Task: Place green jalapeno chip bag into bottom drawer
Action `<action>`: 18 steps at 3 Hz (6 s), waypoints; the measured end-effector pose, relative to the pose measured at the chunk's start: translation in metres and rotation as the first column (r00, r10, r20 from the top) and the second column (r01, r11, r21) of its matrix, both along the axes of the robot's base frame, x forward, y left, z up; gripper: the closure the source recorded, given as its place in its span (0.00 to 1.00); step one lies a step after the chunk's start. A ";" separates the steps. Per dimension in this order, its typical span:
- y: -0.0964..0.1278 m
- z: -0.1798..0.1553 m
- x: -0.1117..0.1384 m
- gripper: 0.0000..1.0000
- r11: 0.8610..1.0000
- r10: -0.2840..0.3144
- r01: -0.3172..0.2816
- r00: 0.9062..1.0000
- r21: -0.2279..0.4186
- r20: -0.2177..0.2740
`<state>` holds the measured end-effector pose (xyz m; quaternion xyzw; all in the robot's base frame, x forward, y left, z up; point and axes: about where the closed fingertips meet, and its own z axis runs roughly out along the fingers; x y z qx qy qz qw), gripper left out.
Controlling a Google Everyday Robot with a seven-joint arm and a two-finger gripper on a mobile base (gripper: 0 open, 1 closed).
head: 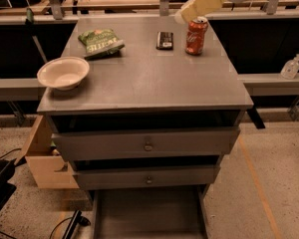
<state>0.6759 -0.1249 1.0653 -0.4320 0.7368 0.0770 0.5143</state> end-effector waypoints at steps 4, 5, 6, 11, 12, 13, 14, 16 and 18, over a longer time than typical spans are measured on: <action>0.104 -0.057 0.127 0.00 0.994 0.000 0.001 1.000 0.110 -0.010; 0.137 -0.081 0.162 0.00 0.991 0.005 0.000 0.999 0.131 -0.039; 0.158 -0.094 0.183 0.00 0.988 0.025 -0.016 0.998 0.153 -0.058; 0.270 -0.193 0.227 0.00 0.974 0.125 -0.069 0.958 0.216 -0.258; 0.284 -0.204 0.224 0.19 0.971 0.152 -0.091 0.948 0.220 -0.281; 0.298 -0.217 0.219 0.49 0.973 0.171 -0.112 0.936 0.200 -0.307; 0.301 -0.219 0.219 0.73 0.973 0.173 -0.114 0.935 0.201 -0.309; 0.303 -0.218 0.219 1.00 0.973 0.175 -0.116 0.934 0.200 -0.312; 0.303 -0.217 0.218 1.00 0.973 0.175 -0.116 0.934 0.200 -0.312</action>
Offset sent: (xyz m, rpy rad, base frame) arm 0.1235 0.0917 -0.0537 0.1307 -0.0053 0.0031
